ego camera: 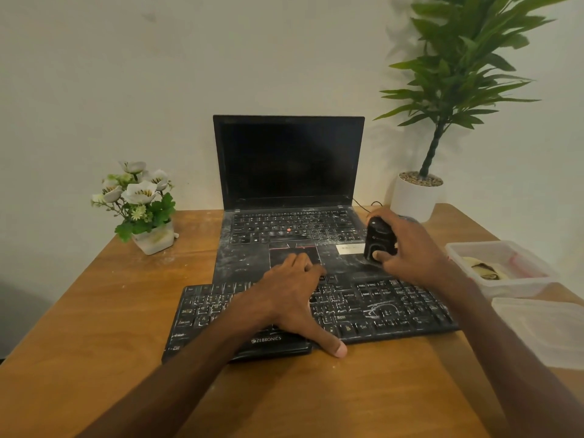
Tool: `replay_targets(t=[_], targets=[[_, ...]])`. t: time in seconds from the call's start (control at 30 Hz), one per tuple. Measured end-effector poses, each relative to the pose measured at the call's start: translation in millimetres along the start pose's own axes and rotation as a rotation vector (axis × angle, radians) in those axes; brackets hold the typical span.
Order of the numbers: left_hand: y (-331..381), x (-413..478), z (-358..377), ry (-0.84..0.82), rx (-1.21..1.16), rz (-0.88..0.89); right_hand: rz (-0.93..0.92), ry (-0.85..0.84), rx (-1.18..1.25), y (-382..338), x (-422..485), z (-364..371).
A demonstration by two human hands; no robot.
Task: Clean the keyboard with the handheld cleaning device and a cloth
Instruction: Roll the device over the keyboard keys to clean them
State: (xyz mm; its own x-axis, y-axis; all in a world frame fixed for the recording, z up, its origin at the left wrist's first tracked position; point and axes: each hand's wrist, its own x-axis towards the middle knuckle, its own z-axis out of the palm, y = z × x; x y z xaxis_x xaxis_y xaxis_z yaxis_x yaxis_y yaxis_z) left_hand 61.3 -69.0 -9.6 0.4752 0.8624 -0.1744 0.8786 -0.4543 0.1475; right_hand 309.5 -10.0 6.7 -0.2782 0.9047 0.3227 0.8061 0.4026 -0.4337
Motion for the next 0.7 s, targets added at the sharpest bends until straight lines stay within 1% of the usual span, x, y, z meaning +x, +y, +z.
replay_targets(t=[0.07, 0.1, 0.17, 0.2, 0.27, 0.37, 0.43, 0.5, 0.57, 0.6, 0.7], targets=[[-0.6, 0.5, 0.7, -0.003, -0.002, -0.002, -0.009, 0.03, 0.109, -3.6, -0.2, 0.6], [-0.8, 0.4, 1.1, -0.004, -0.003, -0.004, -0.018, 0.013, 0.189, -5.4, -0.2, 1.4], [-1.0, 0.5, 1.5, -0.006, -0.005, -0.006, -0.023, -0.067, 0.303, -7.1, -0.3, 5.0], [-1.2, 0.4, 1.2, -0.008, -0.006, -0.007, -0.017, -0.1, 0.321, -6.1, 0.0, 7.3], [-1.2, 0.5, 1.1, -0.014, -0.003, -0.008, -0.003, -0.102, 0.257, -1.7, 0.9, 9.0], [-1.4, 0.2, 0.9, -0.012, -0.005, -0.01, -0.002, -0.035, 0.105, 5.8, 1.6, 3.6], [-1.9, 0.3, 1.6, -0.011, -0.013, -0.013, -0.013, 0.001, 0.056, 11.3, 0.8, -1.4], [-2.8, 0.6, 2.2, -0.014, -0.02, -0.013, 0.006, -0.019, 0.086, 18.3, 0.7, -6.2], [-3.9, 1.2, 3.1, -0.016, -0.025, -0.01, 0.027, -0.095, 0.17, 23.2, 0.3, -10.5], [-3.9, 1.5, 3.2, -0.018, -0.027, -0.008, 0.031, -0.108, 0.185, 25.8, 0.1, -11.6], [-3.3, 1.5, 3.1, -0.026, -0.027, -0.01, 0.044, -0.027, 0.137, 29.1, -0.7, -11.3]])
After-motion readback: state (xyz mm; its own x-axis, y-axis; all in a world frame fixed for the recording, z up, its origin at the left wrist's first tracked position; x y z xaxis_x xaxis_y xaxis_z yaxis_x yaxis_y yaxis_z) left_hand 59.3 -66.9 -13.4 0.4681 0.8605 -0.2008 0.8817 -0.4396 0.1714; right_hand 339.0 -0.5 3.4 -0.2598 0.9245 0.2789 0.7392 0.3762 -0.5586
